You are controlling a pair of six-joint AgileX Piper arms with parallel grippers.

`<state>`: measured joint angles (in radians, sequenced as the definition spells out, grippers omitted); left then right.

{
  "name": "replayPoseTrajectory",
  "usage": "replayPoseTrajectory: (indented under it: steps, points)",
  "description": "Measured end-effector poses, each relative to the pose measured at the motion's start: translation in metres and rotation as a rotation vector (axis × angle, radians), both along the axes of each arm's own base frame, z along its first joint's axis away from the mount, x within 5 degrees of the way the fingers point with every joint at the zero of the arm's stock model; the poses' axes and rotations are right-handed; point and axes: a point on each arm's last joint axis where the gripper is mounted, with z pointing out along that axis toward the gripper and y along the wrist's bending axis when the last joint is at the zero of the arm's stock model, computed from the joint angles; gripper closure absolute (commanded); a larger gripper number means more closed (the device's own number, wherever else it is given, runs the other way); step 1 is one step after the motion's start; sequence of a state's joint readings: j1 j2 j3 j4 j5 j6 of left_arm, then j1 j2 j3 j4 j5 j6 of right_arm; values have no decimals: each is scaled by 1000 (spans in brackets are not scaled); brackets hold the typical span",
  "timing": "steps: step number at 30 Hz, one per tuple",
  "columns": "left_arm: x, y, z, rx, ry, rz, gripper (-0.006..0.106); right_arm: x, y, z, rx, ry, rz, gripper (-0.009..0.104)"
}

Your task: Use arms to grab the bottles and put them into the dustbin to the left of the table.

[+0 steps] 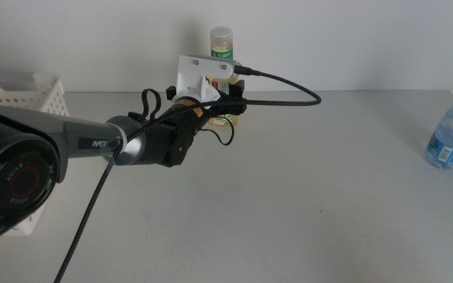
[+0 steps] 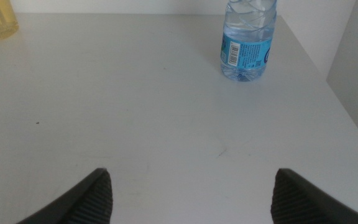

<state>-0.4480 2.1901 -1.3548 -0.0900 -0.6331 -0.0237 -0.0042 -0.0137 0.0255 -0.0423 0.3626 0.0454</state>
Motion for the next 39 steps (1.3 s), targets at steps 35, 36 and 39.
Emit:
replayPoseTrajectory:
  steps: [35, 36, 39]
  points:
    - [64, 14, -26, -34, 78, 20, 80, 0, 0, 0, 0, 1, 0, 30]
    - [64, 15, -26, -38, 86, 21, 91, 0, 0, 0, 0, 1, 0, 30]
    - [64, 19, -19, -42, 117, 33, 102, 0, 0, 0, 0, 1, 0, 30]
